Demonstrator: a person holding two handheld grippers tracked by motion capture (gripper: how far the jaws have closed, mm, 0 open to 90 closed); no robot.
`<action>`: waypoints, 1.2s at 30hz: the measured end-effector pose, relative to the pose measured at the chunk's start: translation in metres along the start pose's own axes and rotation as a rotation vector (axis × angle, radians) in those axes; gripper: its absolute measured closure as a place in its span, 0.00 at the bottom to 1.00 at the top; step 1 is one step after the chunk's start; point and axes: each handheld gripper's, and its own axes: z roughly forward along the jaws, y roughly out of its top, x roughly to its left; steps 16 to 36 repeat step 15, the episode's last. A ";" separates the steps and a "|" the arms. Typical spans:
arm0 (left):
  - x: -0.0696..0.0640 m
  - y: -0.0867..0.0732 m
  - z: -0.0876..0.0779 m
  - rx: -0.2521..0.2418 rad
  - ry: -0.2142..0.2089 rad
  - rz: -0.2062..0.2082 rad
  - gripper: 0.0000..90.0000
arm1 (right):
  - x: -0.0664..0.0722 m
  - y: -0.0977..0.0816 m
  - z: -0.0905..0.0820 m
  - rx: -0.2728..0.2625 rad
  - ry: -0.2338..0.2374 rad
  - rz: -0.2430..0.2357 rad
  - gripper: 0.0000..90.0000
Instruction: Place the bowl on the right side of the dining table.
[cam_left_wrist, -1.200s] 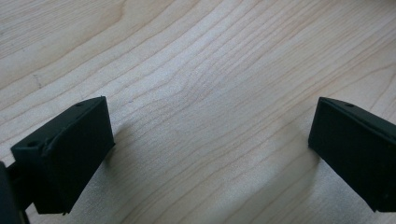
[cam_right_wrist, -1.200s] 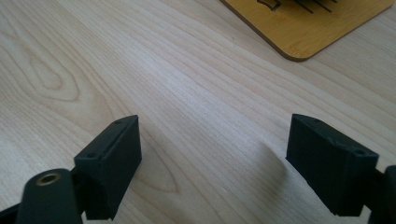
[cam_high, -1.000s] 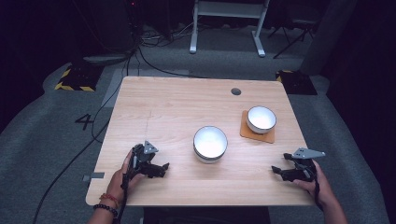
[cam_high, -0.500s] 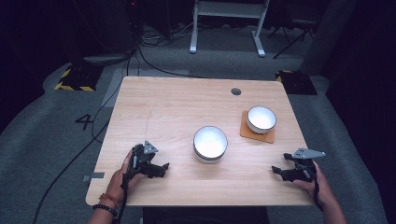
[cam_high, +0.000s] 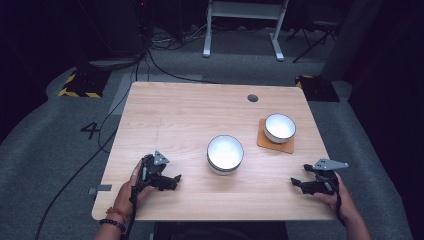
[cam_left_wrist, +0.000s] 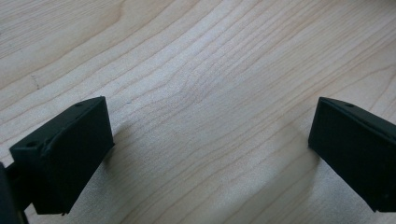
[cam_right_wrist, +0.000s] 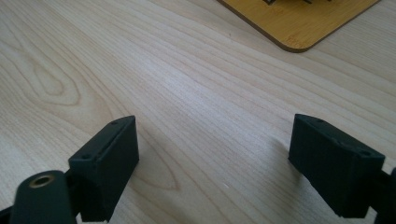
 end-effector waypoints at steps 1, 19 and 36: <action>0.000 0.000 0.000 0.003 0.000 0.002 0.00 | 0.000 0.000 0.000 0.000 0.000 0.000 0.17; 0.000 0.000 0.000 -0.002 0.000 0.000 0.00 | 0.000 0.000 0.000 0.000 0.002 -0.001 0.17; 0.000 0.000 0.000 -0.002 0.000 0.000 0.00 | 0.000 0.000 0.000 0.000 0.002 -0.001 0.17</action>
